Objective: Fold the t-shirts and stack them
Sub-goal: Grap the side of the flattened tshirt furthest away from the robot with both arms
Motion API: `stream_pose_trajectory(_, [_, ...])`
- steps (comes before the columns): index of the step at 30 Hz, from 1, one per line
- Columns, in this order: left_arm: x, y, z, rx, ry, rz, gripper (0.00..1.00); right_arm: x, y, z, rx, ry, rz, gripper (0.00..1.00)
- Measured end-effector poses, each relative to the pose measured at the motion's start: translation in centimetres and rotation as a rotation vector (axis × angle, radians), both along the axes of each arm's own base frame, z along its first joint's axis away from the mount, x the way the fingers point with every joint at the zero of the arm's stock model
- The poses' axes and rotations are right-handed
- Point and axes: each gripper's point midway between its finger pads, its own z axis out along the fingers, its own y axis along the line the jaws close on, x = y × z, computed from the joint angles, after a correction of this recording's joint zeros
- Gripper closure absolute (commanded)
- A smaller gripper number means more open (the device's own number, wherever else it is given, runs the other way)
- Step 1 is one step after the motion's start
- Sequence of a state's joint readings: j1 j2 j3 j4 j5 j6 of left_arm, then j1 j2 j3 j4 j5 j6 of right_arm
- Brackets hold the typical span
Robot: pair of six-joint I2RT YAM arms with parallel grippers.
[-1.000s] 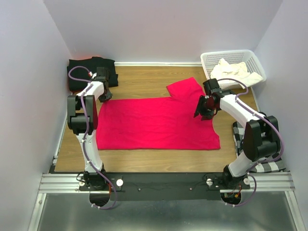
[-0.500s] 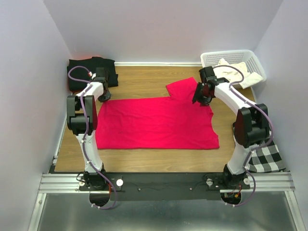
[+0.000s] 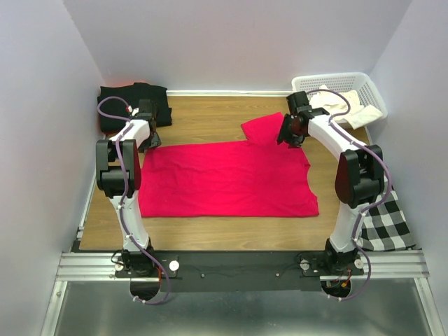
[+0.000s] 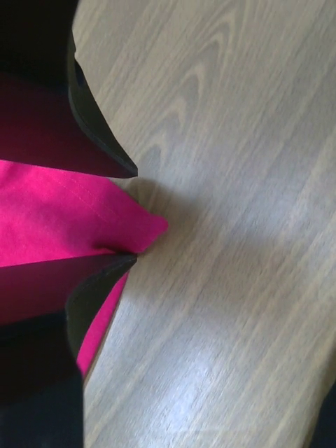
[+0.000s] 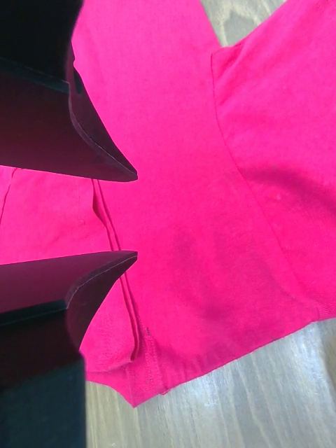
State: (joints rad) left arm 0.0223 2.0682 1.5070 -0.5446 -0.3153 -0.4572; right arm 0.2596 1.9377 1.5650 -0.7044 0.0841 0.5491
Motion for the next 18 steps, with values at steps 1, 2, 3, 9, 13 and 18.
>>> stream_pose_trajectory(1, [-0.1,0.1,0.0,0.007,0.0,0.007,0.43,-0.1,0.0,-0.1,-0.001,0.004,0.001,0.47])
stream_pose_trajectory(2, [-0.1,0.3,0.1,0.014,0.002,0.01,0.43,-0.2,0.0,-0.2,-0.002,0.007,0.001,0.47])
stream_pose_trajectory(3, [-0.1,0.4,0.2,0.019,0.001,0.014,0.43,-0.3,-0.1,-0.4,-0.003,0.012,0.001,0.47])
stream_pose_trajectory(9, [0.0,0.8,0.5,0.037,-0.004,0.024,0.43,-0.6,-0.1,-0.7,-0.003,0.021,0.002,0.47])
stream_pose_trajectory(13, [0.3,1.1,1.0,0.05,-0.014,0.033,0.43,-0.8,-0.2,-1.0,-0.007,0.029,0.007,0.47])
stream_pose_trajectory(18, [0.0,1.8,1.1,0.083,-0.006,0.061,0.43,-1.0,-0.2,-1.2,-0.011,0.036,0.01,0.47])
